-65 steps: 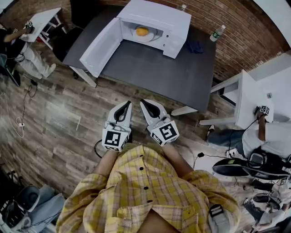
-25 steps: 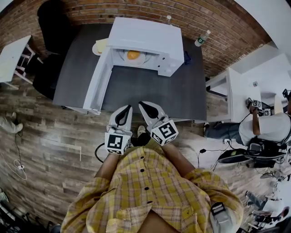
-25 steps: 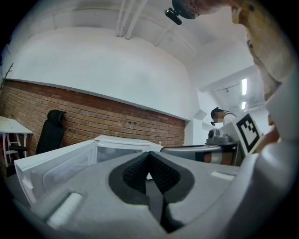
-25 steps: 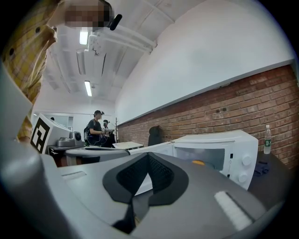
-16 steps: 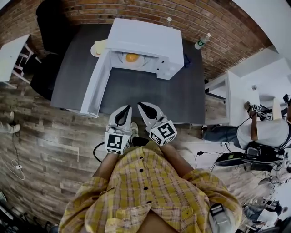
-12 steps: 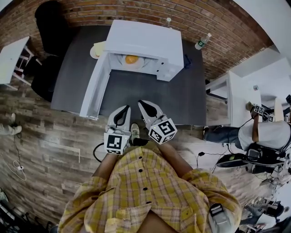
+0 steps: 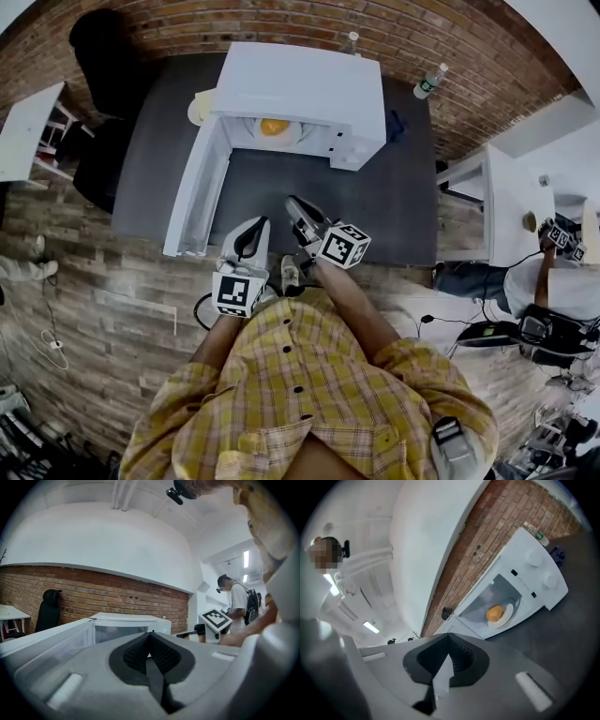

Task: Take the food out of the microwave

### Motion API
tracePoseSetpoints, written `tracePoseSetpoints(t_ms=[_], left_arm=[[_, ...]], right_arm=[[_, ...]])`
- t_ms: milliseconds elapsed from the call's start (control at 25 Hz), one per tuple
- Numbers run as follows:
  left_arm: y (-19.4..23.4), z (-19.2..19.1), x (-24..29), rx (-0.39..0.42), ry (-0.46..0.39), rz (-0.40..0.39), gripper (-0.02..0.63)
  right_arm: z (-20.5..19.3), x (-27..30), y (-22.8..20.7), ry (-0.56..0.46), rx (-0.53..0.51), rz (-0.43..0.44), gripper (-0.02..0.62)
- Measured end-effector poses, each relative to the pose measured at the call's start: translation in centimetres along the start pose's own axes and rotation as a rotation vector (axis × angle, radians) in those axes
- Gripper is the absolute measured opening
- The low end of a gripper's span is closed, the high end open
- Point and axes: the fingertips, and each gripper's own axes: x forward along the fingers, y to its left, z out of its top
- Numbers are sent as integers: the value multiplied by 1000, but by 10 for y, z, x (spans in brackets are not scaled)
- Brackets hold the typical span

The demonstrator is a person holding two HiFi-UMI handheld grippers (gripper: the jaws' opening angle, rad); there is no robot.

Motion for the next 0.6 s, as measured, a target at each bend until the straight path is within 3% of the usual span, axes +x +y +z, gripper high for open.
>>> tracePoseSetpoints(t_ms=[280,400,600], left_arm=[[9,2,20,-23,12,12,-2],[12,0,25,-30,26,2,-2],[22,-7,31,-40,50,20,-2]], right_arm=[[7,17,-74,-70,389,-32,-6],[6,31,-102,-91,468,-69,32],[8,53,-135,-136,538,-126,31]])
